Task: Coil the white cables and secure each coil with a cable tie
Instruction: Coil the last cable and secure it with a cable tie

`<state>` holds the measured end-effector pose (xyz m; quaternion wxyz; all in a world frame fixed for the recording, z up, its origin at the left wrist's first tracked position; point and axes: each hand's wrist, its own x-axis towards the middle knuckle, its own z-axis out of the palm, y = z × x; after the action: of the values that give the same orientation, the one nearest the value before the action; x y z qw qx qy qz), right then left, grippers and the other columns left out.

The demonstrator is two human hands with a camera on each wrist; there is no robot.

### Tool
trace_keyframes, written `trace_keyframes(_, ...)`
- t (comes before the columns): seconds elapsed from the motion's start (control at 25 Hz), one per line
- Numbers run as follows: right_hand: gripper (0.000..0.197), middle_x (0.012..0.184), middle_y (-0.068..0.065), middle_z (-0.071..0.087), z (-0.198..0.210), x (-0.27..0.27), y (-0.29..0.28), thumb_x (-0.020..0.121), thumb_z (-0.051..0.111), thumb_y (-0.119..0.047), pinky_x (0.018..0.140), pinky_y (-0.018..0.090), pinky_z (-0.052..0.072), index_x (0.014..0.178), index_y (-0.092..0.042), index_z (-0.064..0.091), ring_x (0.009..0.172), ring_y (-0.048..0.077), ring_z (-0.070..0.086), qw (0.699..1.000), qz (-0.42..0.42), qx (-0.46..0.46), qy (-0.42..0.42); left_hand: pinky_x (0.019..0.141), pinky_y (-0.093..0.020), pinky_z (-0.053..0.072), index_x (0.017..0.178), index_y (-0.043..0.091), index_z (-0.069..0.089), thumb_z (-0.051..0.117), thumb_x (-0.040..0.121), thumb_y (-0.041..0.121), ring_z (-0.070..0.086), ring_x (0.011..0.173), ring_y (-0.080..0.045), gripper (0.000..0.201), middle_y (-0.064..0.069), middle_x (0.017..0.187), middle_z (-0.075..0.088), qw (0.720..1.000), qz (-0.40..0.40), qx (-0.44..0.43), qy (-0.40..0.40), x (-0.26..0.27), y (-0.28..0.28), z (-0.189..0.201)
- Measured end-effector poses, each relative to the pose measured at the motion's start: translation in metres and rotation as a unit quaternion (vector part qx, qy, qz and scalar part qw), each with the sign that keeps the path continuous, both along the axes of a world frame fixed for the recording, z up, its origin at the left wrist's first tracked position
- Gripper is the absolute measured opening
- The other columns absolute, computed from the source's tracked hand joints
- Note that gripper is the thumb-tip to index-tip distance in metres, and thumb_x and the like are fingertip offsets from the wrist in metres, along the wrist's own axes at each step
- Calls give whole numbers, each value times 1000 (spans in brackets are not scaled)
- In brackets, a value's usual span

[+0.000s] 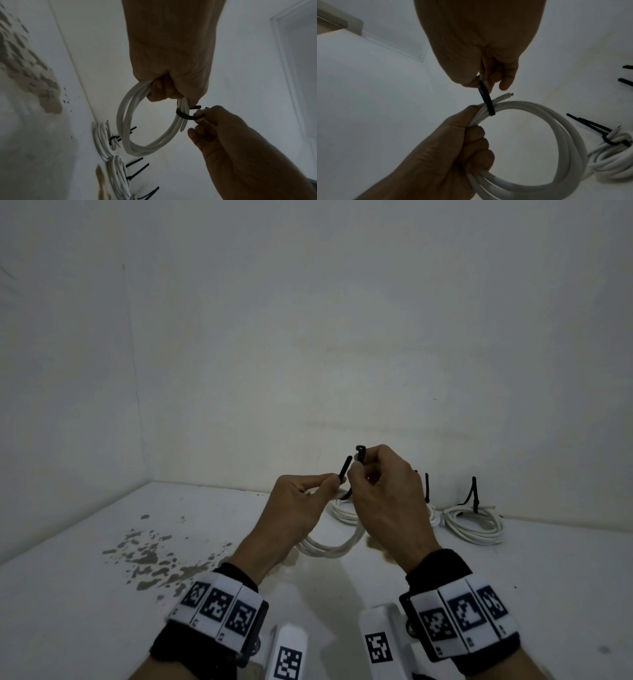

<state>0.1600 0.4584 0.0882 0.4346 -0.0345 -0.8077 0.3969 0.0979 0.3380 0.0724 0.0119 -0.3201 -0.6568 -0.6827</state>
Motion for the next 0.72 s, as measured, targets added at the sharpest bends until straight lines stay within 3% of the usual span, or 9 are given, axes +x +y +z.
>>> trace_keyframes(0.08, 12, 66, -10, 59, 0, -1, 1, 99, 51, -17, 53, 8, 40, 108, -18, 60, 57, 1, 55, 999, -9, 40, -12, 87, -34, 41, 113, 2, 72, 59, 96, 14, 31, 81, 10, 24, -8, 99, 74, 1000, -3, -5, 3, -2, -1, 0)
trace_keyframes(0.16, 20, 67, -9, 56, -1, -4, 3, 100, 50, -20, 56, 9, 35, 116, -18, 62, 61, 3, 51, 996, -33, 82, -16, 87, -33, 39, 114, 3, 72, 59, 96, 14, 30, 80, 12, 24, -2, 95, 73, 1000, 7, -9, 10, -4, -1, 0)
trace_keyframes(0.24, 25, 71, -6, 57, -2, -6, 3, 101, 50, -21, 61, 10, 34, 121, -19, 64, 68, 10, 52, 994, -45, 98, -16, 69, -23, 52, 114, 4, 72, 59, 96, 15, 30, 80, 14, 24, -6, 96, 74, 999, 12, -13, 28, -8, -2, -3)
trace_keyframes(0.32, 27, 74, -8, 57, -3, -6, 2, 101, 50, -19, 67, 18, 39, 124, -17, 64, 76, 15, 56, 992, -47, 115, -18, 50, -4, 44, 112, 7, 74, 60, 96, 16, 42, 81, 19, 22, 1, 100, 73, 998, 22, -27, 57, -12, -2, -5)
trace_keyframes(0.4, 30, 76, -9, 57, -4, -4, 1, 101, 50, -18, 77, 27, 45, 127, -15, 64, 83, 19, 58, 990, -45, 132, -22, 51, -1, 38, 108, 11, 75, 61, 96, 17, 60, 66, 19, 19, 11, 96, 71, 996, 39, -42, 73, -16, -2, -6)
trace_keyframes(0.48, 32, 75, -10, 56, -4, -3, 1, 101, 50, -16, 86, 34, 48, 129, -12, 63, 82, 21, 58, 989, -37, 141, -24, 52, -3, 38, 106, 13, 76, 63, 95, 17, 58, 54, 13, 18, 13, 93, 71, 995, 52, -53, 69, -18, -3, -7)
trace_keyframes(0.56, 32, 74, -12, 54, -4, -3, 1, 101, 50, -15, 89, 34, 46, 129, -11, 63, 78, 20, 56, 988, -34, 151, -27, 51, -7, 38, 105, 13, 77, 63, 95, 18, 55, 48, 8, 18, 6, 96, 75, 994, 55, -69, 71, -21, -5, -8)
trace_keyframes(0.72, 32, 75, -1, 61, -7, -5, 1, 100, 50, -12, 84, 28, 40, 129, -9, 64, 73, 16, 51, 984, -41, 174, -11, 64, -12, 48, 106, 17, 78, 64, 93, 21, 65, 67, 7, 19, 6, 98, 76, 991, 59, -97, 78, -24, -6, -7)
